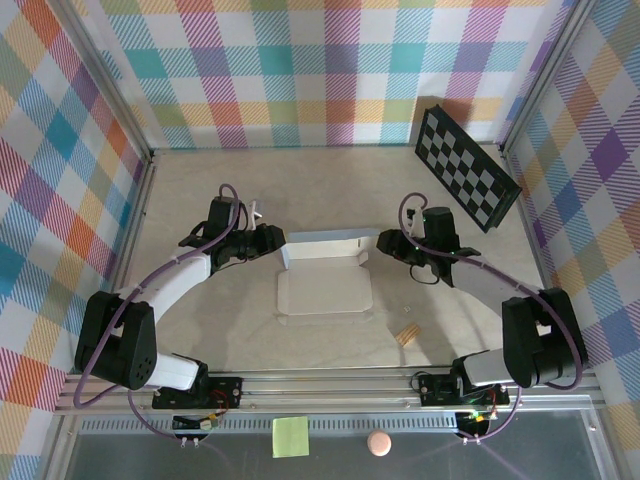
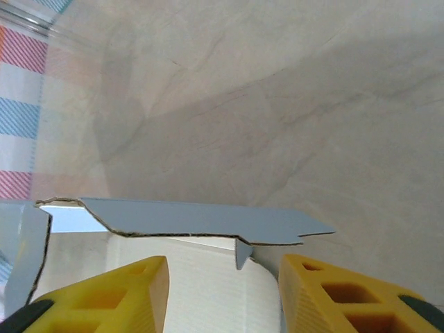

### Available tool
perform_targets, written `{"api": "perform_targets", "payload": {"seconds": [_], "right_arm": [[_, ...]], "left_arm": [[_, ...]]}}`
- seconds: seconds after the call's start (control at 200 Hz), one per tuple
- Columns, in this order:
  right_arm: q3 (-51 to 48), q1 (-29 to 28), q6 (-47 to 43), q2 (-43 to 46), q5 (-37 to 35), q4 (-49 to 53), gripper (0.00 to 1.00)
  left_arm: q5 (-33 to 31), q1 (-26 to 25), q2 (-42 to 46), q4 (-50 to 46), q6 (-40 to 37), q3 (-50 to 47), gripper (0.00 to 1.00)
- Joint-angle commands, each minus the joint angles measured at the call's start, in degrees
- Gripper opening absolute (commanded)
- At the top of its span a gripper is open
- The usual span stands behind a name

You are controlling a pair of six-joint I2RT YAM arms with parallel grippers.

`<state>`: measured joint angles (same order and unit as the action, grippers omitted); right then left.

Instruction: Fold the paper box

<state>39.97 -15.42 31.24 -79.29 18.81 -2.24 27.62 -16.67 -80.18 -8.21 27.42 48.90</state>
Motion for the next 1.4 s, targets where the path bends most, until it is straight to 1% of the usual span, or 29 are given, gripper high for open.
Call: {"api": "perform_targets", "payload": {"seconds": [0.0,0.11,0.18,0.29,0.36,0.42,0.525,0.595,0.68,0.77,0.95,1.045,1.11,1.2,1.325,1.395], "right_arm": [[2.5,0.3,-7.8,0.1,-4.4,7.7,0.47],[3.6,0.2,-10.6,-0.5,-4.6,8.5,0.47],[3.6,0.3,-11.5,0.1,-6.0,9.0,0.47],[2.1,0.5,-11.2,3.2,-10.1,9.2,0.46],[1.4,0.6,-10.5,5.2,-10.3,8.6,0.46],[1.3,0.7,-10.5,6.2,-7.8,7.5,0.49],[1.9,0.7,-11.7,6.2,-0.1,4.4,0.54],[3.2,0.6,-12.1,5.1,2.7,4.1,0.57],[5.5,0.6,-12.3,2.6,3.4,5.9,0.62],[7.0,0.6,-12.5,-0.8,4.3,7.0,0.62],[7.4,0.4,-11.9,-5.9,9.9,4.7,0.61],[8.6,0.3,-12.0,-8.7,12.0,4.7,0.65],[9.6,0.2,-12.6,-9.8,13.2,5.3,0.65],[9.9,0.3,-13.5,-8.9,10.2,6.6,0.63],[8.6,0.2,-14.2,-5.5,-0.5,8.5,0.60],[8.1,0.3,-15.0,-4.2,-4.3,9.0,0.60]], "left_arm": [[-1.5,0.1,-1.6,-6.1,-0.7,-0.6,0.28],[-1.4,0.1,-1.7,-6.3,-0.7,-0.5,0.28],[-1.4,0.1,-1.8,-6.3,-0.8,-0.3,0.28],[-1.4,0.1,-1.8,-6.5,-0.7,-0.1,0.28],[-1.5,0.1,-1.6,-6.8,-0.9,0.1,0.28],[-1.7,0.1,-1.6,-7.0,-1.0,0.2,0.28],[-1.6,0.2,-1.6,-7.0,-1.0,0.4,0.28],[-1.6,0.1,-1.6,-7.2,-1.0,0.5,0.28],[-1.6,0.1,-1.6,-7.2,-1.0,0.6,0.28],[-1.5,0.1,-1.7,-7.1,-1.0,0.8,0.28],[-1.5,0.1,-1.7,-7.3,-1.0,0.7,0.28],[-1.5,0.1,-1.6,-7.2,-0.9,0.6,0.28],[-1.2,0.1,-1.5,-6.9,-0.8,0.5,0.28],[-1.3,0.1,-1.3,-7.2,-0.7,0.6,0.28],[-1.6,0.1,-1.1,-7.3,-0.8,0.6,0.28],[-1.6,0.1,-1.0,-7.3,-0.8,0.6,0.28]]}}
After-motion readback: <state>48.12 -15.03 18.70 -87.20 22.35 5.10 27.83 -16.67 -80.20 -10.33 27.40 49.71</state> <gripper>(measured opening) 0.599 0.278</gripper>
